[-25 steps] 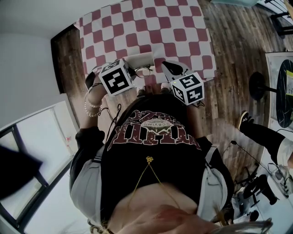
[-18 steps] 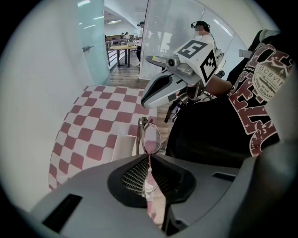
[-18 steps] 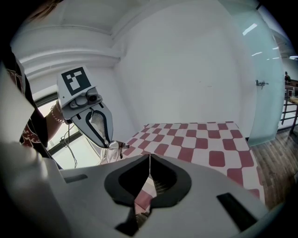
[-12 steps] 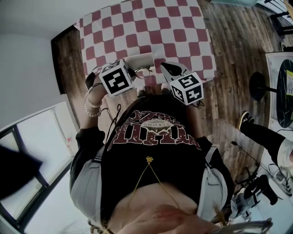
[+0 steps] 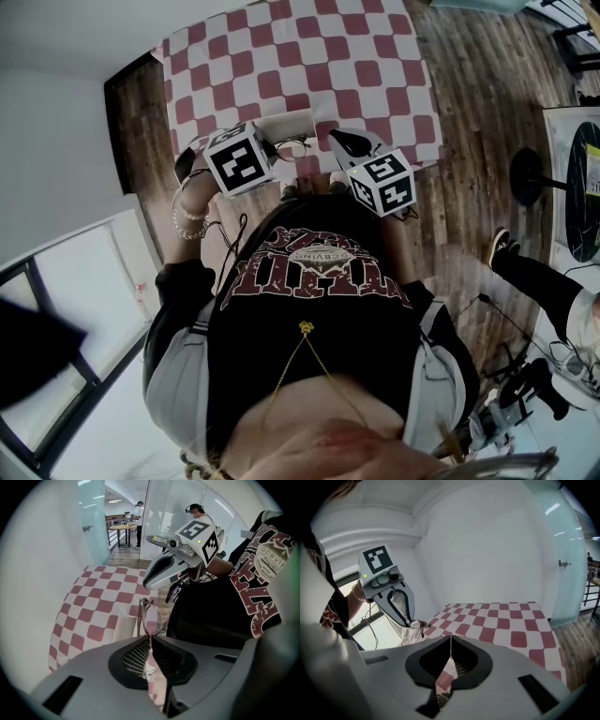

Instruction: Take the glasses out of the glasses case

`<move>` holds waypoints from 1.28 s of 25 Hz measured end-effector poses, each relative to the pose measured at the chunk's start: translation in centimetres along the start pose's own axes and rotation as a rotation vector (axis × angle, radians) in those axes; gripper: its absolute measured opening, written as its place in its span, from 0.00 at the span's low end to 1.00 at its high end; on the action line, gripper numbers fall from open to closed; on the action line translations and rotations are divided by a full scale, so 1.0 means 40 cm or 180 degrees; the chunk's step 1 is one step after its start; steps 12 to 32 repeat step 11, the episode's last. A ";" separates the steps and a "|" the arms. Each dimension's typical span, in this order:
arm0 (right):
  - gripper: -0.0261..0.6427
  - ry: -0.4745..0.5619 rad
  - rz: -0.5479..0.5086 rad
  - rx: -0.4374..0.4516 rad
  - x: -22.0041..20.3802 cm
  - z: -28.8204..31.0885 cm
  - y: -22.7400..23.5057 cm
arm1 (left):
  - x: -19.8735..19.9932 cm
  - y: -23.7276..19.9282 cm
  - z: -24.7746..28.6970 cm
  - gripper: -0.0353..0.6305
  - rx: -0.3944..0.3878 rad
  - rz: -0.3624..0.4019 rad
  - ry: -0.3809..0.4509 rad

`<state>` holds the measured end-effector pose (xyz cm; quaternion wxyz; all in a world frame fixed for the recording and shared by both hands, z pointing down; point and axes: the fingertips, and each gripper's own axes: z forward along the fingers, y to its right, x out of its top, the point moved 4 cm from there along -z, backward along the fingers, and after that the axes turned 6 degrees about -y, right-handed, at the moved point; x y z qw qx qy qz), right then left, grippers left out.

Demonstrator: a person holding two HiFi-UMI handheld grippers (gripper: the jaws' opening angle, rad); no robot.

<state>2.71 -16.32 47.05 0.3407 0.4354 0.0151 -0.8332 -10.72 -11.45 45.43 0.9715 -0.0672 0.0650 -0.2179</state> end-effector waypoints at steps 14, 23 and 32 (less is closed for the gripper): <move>0.07 -0.0028 0.0016 -0.0027 0.001 0.003 0.006 | -0.004 -0.011 0.008 0.10 -0.0055 0.0000 -0.0074; 0.07 -0.0028 0.0016 -0.0027 0.001 0.003 0.006 | -0.004 -0.011 0.008 0.10 -0.0055 0.0000 -0.0074; 0.07 -0.0028 0.0016 -0.0027 0.001 0.003 0.006 | -0.004 -0.011 0.008 0.10 -0.0055 0.0000 -0.0074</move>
